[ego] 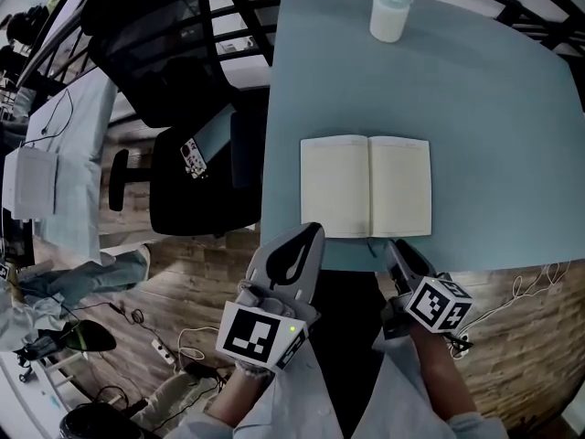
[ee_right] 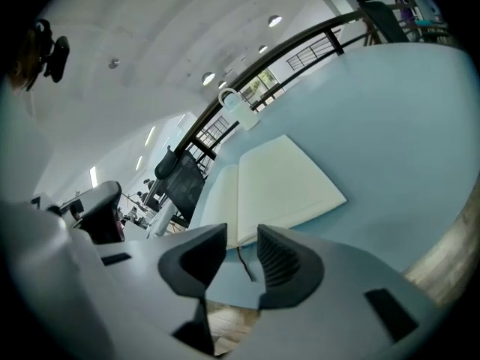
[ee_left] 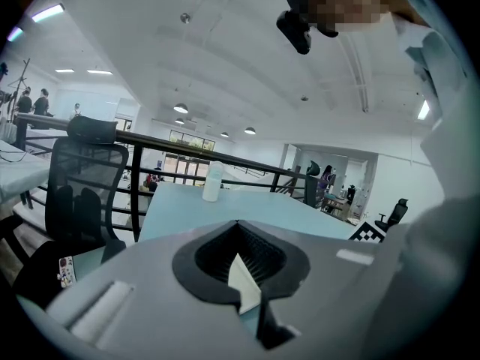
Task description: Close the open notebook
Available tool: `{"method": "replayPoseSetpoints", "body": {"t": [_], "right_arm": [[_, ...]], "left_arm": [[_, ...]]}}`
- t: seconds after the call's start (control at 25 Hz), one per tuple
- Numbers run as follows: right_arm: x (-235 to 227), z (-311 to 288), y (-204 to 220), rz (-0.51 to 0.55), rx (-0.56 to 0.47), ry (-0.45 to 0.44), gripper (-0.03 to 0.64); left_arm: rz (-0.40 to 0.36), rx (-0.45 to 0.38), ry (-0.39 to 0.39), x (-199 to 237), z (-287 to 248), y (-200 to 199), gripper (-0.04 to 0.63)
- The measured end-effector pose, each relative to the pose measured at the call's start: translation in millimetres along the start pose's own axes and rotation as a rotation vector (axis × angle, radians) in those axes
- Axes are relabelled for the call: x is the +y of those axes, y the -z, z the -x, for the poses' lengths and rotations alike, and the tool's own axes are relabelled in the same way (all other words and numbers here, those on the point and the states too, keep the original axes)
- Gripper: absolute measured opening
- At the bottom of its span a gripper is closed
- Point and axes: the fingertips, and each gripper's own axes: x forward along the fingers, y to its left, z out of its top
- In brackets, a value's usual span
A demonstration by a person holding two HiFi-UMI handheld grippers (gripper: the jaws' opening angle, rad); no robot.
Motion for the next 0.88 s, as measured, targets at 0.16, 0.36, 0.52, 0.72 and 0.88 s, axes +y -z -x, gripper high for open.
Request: {"method": "replayPoseSetpoints", "body": {"t": [0.16,0.36,0.52,0.72,0.88], "right_arm": [[-12.5,-4.6,9.3,-0.109,0.021,0.007,0.120],[-21.3,-11.5,14.9,-0.266,0.017,0.007,0.138],[-24.1,-17.3,15.7,-0.348,0.014,-0.002,0.149],[-24.2,-23.5,12.9,-0.421,0.004,-0.013,0.155],[-25.5,-25.8,12.7,-0.448,-0.004,-0.019,0.155]], "left_arm": [[0.002,0.012,0.002,2.1,-4.9,3.7,0.003],[0.008,0.025,0.003,6.3,-10.4,6.4,0.003],[0.010,0.030,0.006,6.0,-13.6,7.8,0.003],[0.014,0.036,0.007,8.4,-17.7,7.7,0.003],[0.017,0.037,0.007,9.5,-18.9,8.8,0.003]]}}
